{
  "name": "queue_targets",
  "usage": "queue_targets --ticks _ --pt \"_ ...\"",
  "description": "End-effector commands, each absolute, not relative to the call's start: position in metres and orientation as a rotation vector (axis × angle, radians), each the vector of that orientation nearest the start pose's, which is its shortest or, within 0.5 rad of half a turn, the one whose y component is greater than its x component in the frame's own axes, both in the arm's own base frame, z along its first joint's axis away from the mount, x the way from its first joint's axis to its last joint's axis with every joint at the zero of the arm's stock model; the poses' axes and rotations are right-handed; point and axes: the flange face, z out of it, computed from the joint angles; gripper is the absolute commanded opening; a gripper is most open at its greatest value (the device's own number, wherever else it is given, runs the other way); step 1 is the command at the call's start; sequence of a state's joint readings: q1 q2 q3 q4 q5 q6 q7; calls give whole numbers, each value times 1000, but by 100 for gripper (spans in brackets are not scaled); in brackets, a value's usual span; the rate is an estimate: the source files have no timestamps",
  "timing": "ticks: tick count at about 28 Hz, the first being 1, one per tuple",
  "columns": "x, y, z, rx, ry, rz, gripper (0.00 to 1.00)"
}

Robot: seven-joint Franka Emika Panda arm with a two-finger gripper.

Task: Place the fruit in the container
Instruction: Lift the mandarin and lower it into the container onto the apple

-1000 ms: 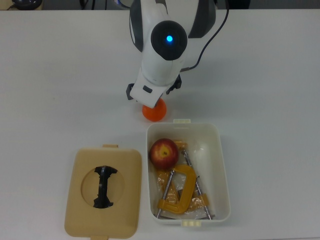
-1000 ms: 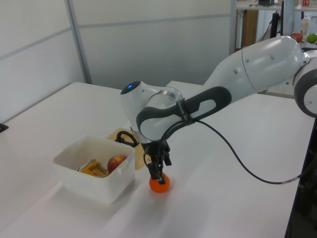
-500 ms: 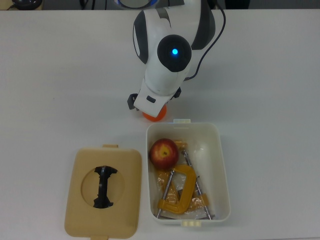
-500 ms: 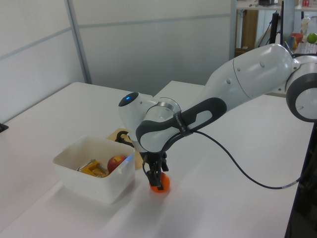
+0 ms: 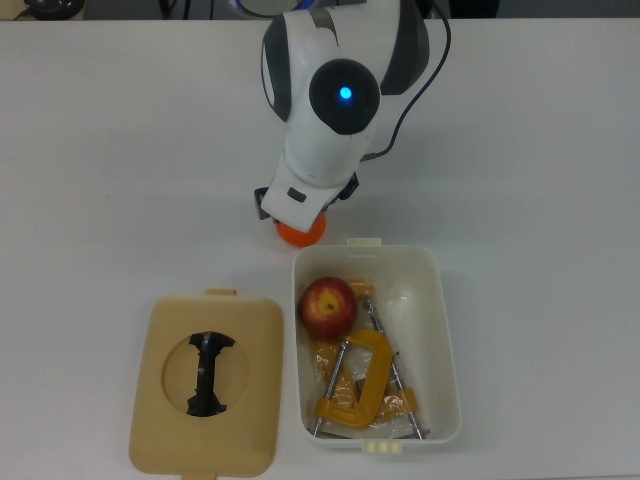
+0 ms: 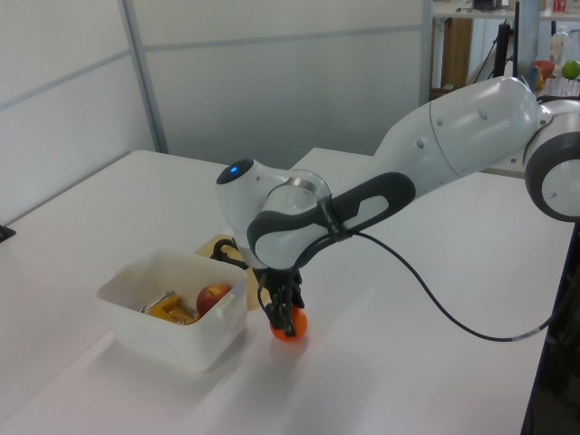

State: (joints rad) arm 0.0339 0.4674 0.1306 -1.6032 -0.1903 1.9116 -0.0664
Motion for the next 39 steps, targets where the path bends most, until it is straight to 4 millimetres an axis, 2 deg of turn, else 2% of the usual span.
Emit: queue_targets --ticks 1,2,5,7,11,12,14,19,21,22,23,25,26,30,35,39 --pt "652 56 411 -3227 -431 134 0" --pt "656 51 431 -3209 -392 89 0" --pt "662 41 456 -3176 -349 23 0" --pt "668 42 476 -3147 -319 -45 0" --pt "672 47 485 -3131 -297 -103 0" --pt "678 51 495 -3114 -281 -189 0" --pt "683 58 500 -3089 -241 -277 0" --pt "696 75 500 -3048 -142 -467 1" --pt "701 76 491 -3042 -127 -487 4" --pt "704 81 485 -3037 -119 -495 16" --pt "705 84 482 -3035 -117 -494 34" --pt "707 87 475 -3038 -105 -485 82" --pt "706 90 472 -3042 -111 -479 100" --pt "705 96 471 -3066 -143 -477 100" --pt "696 95 483 -3080 -120 -397 100" --pt "680 86 503 -3118 -125 -300 100"
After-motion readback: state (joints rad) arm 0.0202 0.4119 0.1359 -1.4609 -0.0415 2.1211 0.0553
